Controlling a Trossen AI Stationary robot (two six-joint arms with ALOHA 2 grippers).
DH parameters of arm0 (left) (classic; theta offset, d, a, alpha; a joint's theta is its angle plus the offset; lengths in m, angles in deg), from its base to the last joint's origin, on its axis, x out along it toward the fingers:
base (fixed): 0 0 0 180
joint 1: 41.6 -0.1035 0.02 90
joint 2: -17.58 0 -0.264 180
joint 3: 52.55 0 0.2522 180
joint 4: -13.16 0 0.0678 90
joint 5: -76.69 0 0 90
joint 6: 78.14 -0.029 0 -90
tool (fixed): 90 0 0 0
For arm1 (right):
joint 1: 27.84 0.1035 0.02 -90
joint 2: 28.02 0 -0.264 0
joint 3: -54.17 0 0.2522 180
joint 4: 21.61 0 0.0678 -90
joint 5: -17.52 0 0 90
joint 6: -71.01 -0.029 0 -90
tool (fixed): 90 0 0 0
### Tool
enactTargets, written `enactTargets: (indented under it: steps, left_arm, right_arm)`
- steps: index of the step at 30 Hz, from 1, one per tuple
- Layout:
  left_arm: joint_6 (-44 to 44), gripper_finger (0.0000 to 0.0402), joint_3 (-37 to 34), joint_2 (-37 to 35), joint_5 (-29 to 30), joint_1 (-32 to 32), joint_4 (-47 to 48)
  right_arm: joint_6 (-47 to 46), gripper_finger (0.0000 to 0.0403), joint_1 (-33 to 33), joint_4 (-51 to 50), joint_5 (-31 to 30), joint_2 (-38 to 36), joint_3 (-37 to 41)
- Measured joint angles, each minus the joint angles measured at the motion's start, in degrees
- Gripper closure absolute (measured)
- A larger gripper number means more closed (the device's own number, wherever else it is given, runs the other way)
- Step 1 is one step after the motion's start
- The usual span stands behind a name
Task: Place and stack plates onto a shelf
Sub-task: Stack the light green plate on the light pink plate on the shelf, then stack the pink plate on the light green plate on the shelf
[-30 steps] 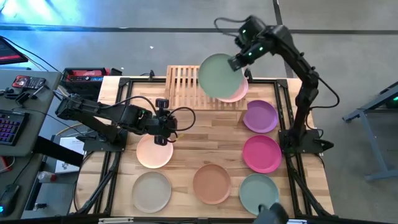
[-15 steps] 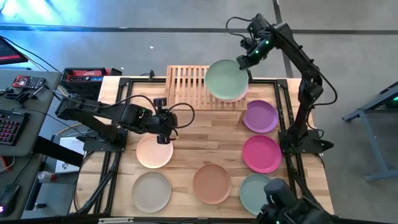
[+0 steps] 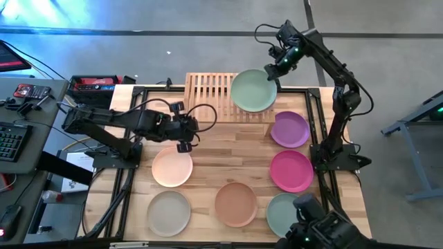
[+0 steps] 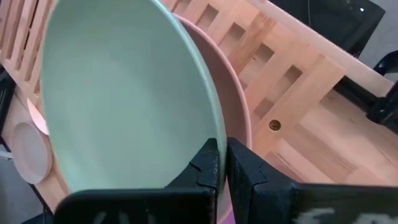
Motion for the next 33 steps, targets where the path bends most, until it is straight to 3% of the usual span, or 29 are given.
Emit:
enactTargets:
  steps: [11,22,33]
  left_arm:
    - [-0.06,0.0305,0.00,0.00,-0.19,-1.66,-0.35]
    - [-0.11,0.0304,0.00,0.00,-0.22,-1.66,-0.35]
    - [2.99,0.0304,0.00,0.00,-2.70,-1.66,0.07]
  right_arm:
    - [0.65,0.0395,1.67,0.66,-5.42,0.00,0.00]
    - [-0.75,0.0307,1.63,2.21,-5.57,0.00,-0.45]
    - [-6.00,0.0293,3.55,-8.98,-4.02,-0.14,-14.37]
